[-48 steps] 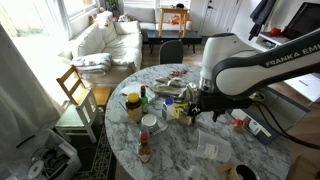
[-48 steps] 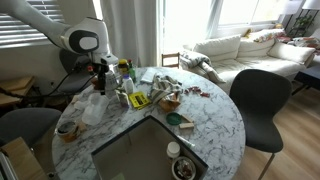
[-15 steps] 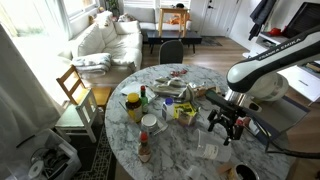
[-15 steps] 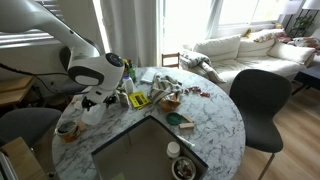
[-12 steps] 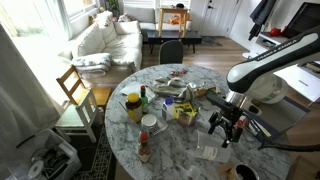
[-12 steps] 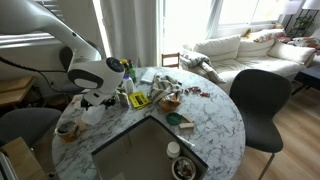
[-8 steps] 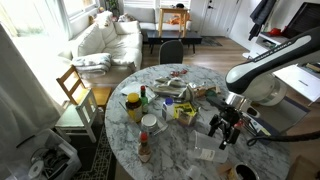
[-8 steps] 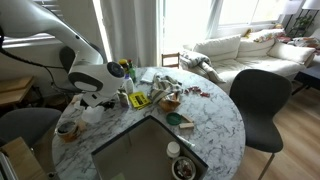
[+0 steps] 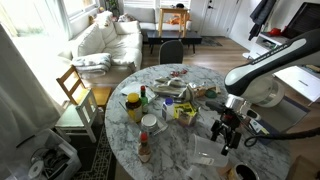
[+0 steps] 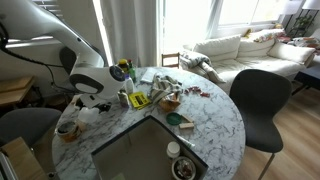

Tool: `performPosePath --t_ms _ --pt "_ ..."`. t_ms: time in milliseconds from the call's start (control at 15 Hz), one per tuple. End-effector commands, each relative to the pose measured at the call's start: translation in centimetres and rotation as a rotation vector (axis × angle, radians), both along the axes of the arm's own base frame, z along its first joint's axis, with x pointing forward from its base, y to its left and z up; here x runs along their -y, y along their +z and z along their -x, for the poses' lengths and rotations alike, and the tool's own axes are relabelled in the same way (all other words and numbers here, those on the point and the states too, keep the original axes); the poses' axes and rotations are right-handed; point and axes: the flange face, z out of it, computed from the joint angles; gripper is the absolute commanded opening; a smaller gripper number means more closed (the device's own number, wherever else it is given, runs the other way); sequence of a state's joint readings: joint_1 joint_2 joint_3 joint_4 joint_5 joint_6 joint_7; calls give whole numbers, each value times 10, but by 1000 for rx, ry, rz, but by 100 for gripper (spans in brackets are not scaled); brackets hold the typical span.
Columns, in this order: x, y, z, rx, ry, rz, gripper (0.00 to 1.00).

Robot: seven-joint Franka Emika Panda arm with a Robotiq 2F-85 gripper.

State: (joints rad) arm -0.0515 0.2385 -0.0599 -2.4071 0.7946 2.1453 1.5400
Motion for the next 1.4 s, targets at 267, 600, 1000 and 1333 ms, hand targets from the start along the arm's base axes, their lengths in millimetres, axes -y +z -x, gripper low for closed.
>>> performPosePath --t_ms 267,600,1000,1333 --pt "7 -12 -1 -72 65 92 100" --pt "2 -13 -11 -66 79 87 100" --pt "0 -19 -21 -15 107 86 100" --pt "10 -15 -24 71 165 127 100"
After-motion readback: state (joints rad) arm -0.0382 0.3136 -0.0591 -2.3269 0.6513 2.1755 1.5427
